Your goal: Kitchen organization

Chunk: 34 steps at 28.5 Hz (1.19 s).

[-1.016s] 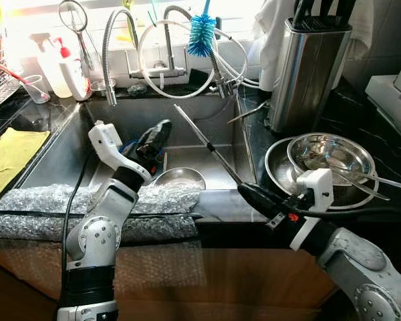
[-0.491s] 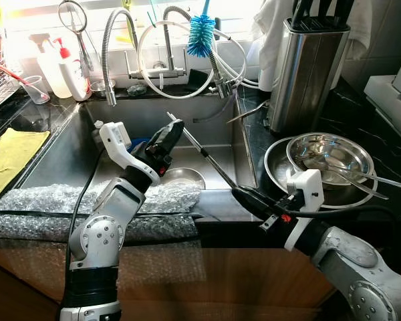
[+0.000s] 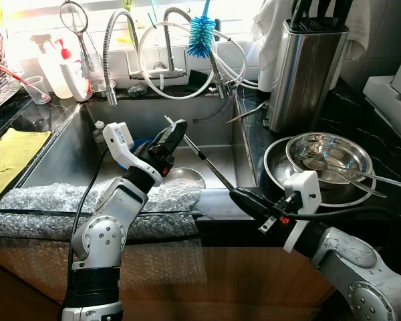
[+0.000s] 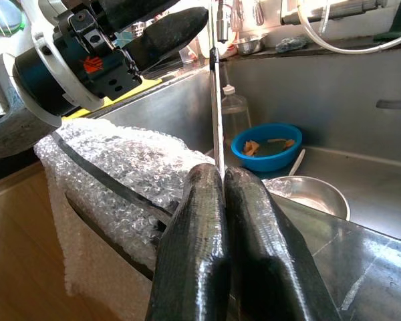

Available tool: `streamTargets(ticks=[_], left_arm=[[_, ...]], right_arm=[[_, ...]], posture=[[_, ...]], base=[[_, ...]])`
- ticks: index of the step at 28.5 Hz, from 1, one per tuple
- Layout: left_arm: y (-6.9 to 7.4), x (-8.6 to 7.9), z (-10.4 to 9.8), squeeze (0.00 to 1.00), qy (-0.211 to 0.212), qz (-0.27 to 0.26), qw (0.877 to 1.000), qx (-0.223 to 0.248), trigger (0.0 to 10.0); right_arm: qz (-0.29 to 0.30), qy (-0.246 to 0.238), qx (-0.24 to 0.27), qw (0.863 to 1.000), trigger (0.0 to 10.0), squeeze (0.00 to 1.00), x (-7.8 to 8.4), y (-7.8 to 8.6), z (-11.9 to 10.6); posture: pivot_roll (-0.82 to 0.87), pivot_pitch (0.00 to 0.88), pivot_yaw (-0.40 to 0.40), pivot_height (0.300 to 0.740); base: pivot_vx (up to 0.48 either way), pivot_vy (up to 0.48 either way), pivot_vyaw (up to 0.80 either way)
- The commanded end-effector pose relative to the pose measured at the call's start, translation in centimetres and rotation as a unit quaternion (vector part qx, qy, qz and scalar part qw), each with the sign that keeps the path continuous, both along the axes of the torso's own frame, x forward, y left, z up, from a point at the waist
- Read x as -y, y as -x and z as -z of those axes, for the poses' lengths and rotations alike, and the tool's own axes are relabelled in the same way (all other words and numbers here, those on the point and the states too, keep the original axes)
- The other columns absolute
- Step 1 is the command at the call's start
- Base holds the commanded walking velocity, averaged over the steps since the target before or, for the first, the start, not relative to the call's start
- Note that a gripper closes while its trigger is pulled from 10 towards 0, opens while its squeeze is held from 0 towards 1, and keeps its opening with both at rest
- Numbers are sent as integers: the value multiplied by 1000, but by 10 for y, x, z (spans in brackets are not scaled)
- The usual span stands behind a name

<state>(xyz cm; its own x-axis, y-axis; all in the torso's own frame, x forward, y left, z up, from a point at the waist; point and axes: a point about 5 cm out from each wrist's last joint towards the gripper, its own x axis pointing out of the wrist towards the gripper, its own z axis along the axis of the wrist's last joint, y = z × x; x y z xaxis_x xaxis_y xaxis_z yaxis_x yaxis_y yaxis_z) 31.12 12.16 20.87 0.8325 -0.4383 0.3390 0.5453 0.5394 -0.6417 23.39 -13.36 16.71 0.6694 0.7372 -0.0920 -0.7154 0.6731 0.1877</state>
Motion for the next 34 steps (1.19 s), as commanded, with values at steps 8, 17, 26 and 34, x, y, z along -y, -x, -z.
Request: streamTargets(ticks=[8, 17, 26, 34], left_arm=[[-1, -4, 1, 0, -9, -21, 1000, -7, 10000], [-1, -4, 2, 0, -10, -25, 1000, -11, 10000], [-1, -4, 3, 0, -10, -24, 1000, -13, 10000], [-1, -4, 3, 0, -8, -24, 1000, -13, 10000]], right_arm=[[7, -25, 41, 999, 10000, 0, -1, -2, -16], [9, -31, 41, 999, 10000, 0, -1, -1, -17], [-20, -21, 25, 999, 10000, 0, -6, 5, -10], [-23, -21, 21, 999, 10000, 0, -6, 5, -9]], posture=[[-154, 0, 89, 740], [-156, 0, 90, 740], [-155, 0, 89, 740], [-153, 0, 87, 740]], base=[[0, 0, 0], [0, 0, 0], [0, 0, 0], [0, 0, 0]])
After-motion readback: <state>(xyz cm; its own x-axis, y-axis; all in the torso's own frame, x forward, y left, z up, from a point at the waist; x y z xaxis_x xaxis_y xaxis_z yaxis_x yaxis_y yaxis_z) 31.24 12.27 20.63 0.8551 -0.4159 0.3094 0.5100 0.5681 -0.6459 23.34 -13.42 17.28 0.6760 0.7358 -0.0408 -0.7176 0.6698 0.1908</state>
